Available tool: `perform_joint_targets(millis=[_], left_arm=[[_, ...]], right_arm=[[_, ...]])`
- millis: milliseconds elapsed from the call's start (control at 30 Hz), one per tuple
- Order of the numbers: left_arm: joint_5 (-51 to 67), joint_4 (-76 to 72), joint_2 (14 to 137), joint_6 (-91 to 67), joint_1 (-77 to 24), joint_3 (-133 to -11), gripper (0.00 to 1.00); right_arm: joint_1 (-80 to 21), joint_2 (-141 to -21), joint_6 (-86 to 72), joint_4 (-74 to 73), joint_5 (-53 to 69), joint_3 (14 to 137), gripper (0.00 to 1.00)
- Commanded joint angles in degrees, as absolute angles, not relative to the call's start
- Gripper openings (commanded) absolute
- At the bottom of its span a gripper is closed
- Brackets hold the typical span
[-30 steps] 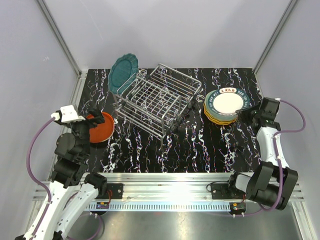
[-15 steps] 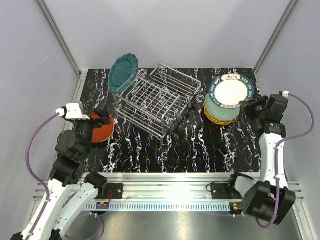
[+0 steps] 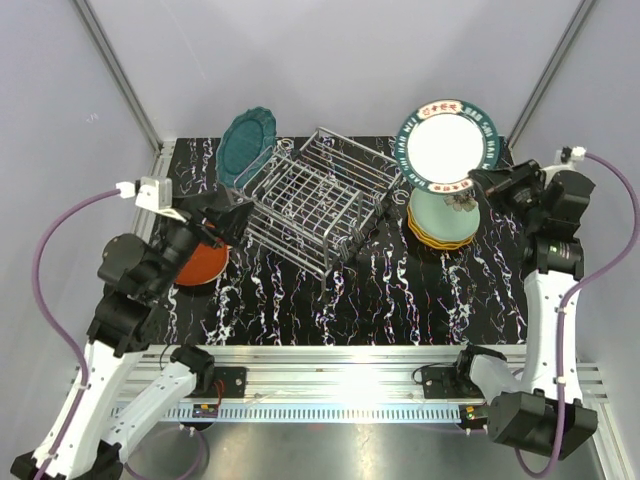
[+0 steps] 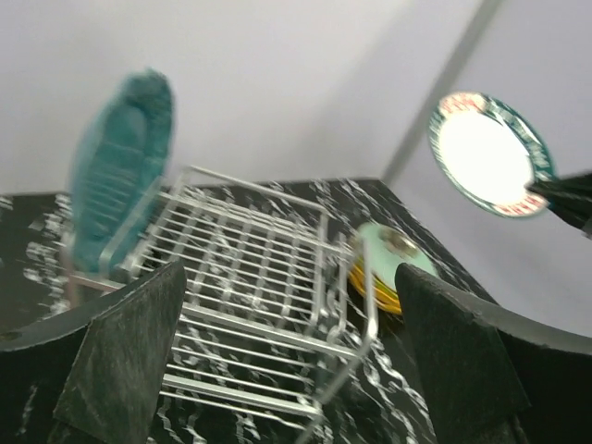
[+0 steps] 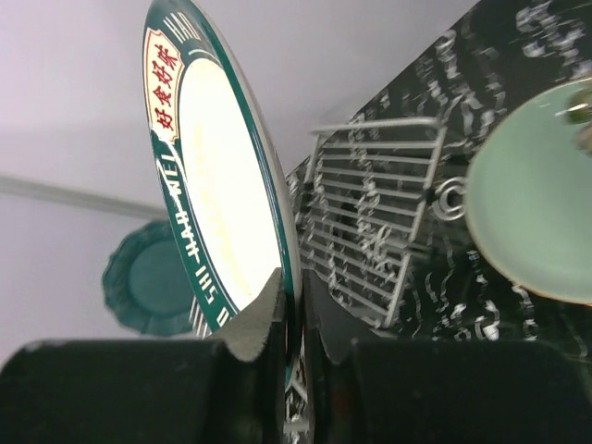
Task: Load the plates into the dish rack
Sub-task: Grab a plate with the right arm, then pass the plate from the right arm to the left
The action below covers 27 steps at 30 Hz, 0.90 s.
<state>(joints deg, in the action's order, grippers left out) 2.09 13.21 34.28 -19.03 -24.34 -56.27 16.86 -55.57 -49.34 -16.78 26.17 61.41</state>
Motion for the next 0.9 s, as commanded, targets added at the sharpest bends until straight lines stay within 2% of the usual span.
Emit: perform_joint_targets(millis=[0,233,600,733,867], left_arm=[[11.42,10.73,37.61,-25.48,-24.61,-57.57,0.99],[17.66,6.68,41.57,-33.04,-24.70,-57.74,0.99],[20.39,3.07,46.14,-36.65,-24.96,-56.25,0.99],[19.08,5.97,47.81,-36.83,-25.05,-57.13,0.98],[20.56,6.15,48.25,-37.18,-25.05,-56.87,0.84]], right_arm=[[11.80,-56.34,-50.19,-10.55,32.70,66.09,0.00],[-6.12,-59.85,-50.10,-7.74,31.82,69.34,0.00],[-24.59,-64.16,-47.99,-2.82,28.74,69.26,0.00],[-27.51,-65.13,-46.50,-0.79,28.74,68.91,0.00],[-28.56,-66.35,-45.88,2.44,29.79,67.68,0.00]])
